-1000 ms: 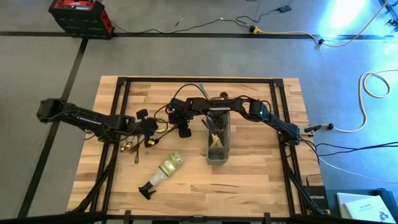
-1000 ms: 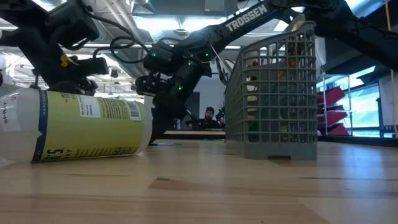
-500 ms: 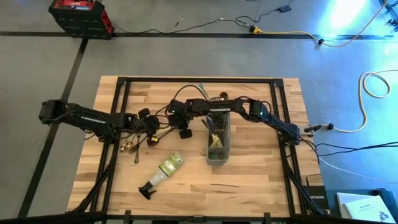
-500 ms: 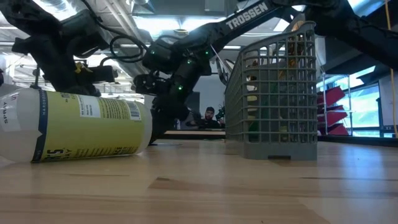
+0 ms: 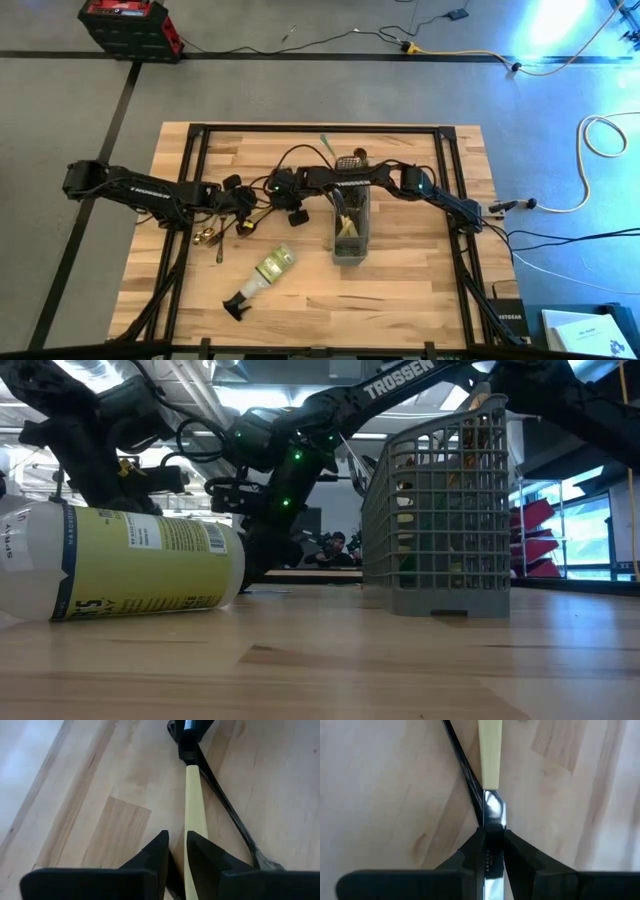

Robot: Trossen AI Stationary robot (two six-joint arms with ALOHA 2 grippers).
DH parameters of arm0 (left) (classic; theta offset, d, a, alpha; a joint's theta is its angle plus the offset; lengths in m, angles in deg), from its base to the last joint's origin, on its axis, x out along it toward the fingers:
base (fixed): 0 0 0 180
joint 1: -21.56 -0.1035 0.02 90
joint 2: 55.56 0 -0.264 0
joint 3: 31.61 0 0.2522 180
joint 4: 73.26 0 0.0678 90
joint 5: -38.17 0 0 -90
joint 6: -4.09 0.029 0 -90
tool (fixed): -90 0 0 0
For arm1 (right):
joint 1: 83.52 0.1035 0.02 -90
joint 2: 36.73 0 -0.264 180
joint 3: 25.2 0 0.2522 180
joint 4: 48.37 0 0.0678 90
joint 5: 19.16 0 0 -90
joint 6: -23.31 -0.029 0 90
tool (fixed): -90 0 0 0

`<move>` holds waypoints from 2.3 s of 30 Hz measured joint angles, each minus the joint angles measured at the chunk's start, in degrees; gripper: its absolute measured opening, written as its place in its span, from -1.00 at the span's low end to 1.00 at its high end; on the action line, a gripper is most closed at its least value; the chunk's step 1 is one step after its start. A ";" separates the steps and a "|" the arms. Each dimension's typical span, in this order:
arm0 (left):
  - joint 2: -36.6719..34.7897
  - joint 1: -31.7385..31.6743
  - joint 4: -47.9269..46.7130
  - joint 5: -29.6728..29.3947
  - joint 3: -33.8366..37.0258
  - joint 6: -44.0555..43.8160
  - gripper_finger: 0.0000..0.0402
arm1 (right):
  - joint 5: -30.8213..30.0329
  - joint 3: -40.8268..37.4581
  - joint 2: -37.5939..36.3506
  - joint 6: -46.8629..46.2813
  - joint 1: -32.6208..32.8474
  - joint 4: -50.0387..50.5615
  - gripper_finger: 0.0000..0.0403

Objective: Sort silverware
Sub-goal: Put the table knife into the silverware basket

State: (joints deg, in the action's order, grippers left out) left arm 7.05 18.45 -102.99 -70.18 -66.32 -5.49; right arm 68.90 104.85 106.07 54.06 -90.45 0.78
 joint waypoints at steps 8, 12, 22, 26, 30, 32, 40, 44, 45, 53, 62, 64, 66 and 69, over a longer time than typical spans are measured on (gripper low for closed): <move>0.02 0.00 -0.02 -0.02 0.00 0.01 -0.73 | -3.45 -0.02 0.02 1.11 0.99 -0.03 -0.77; 0.02 0.00 0.02 -0.02 -0.02 1.20 -0.73 | -2.10 -0.02 0.02 0.53 0.93 0.00 -0.77; 4.17 -0.67 6.64 1.19 -0.15 9.58 -0.73 | 1.05 0.00 0.02 -0.21 0.78 0.35 -0.78; 6.99 -2.13 7.15 6.98 -0.28 5.43 -0.65 | 1.42 0.00 0.02 -0.25 0.78 0.71 -0.78; 7.39 -2.34 7.49 7.31 -0.28 5.08 -0.54 | 1.49 0.00 0.02 -0.29 0.75 0.75 -0.78; 7.37 -2.60 7.73 7.57 -0.29 5.32 -0.49 | 1.52 0.00 0.02 -0.31 0.75 0.76 -0.78; 7.61 -2.57 7.00 12.81 -2.81 2.12 -0.34 | 2.28 0.00 0.02 -0.32 0.75 0.90 -0.78; 7.54 -2.58 7.11 12.96 -3.04 0.04 -0.22 | 2.46 0.00 0.02 -0.35 0.75 0.95 -0.78; 7.52 -2.58 7.17 12.94 -3.04 -0.45 -0.19 | 2.48 0.00 0.02 -0.38 0.75 0.95 -0.79; 8.17 -4.31 0.77 10.69 -3.15 -1.16 -0.12 | 2.52 0.00 0.02 -0.44 0.75 1.03 -0.78; 11.65 -5.57 2.43 14.13 -3.35 2.08 -0.20 | 2.59 0.00 0.02 -0.50 0.78 0.97 -0.78; 13.25 -5.56 2.36 14.81 -3.57 2.11 -0.27 | 2.59 0.00 0.02 -0.48 0.78 0.95 -0.78; 14.23 -5.44 2.52 14.96 -3.64 2.10 -0.35 | 2.57 0.00 0.02 -0.46 0.86 0.97 -0.78; 14.13 -5.44 2.56 15.24 -3.60 1.88 -0.48 | 2.57 0.00 0.02 -0.44 0.88 0.98 -0.78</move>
State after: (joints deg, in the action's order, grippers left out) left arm 21.19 13.01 -100.43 -54.94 -69.92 -3.62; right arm 71.46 104.85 106.10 53.62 -89.57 1.76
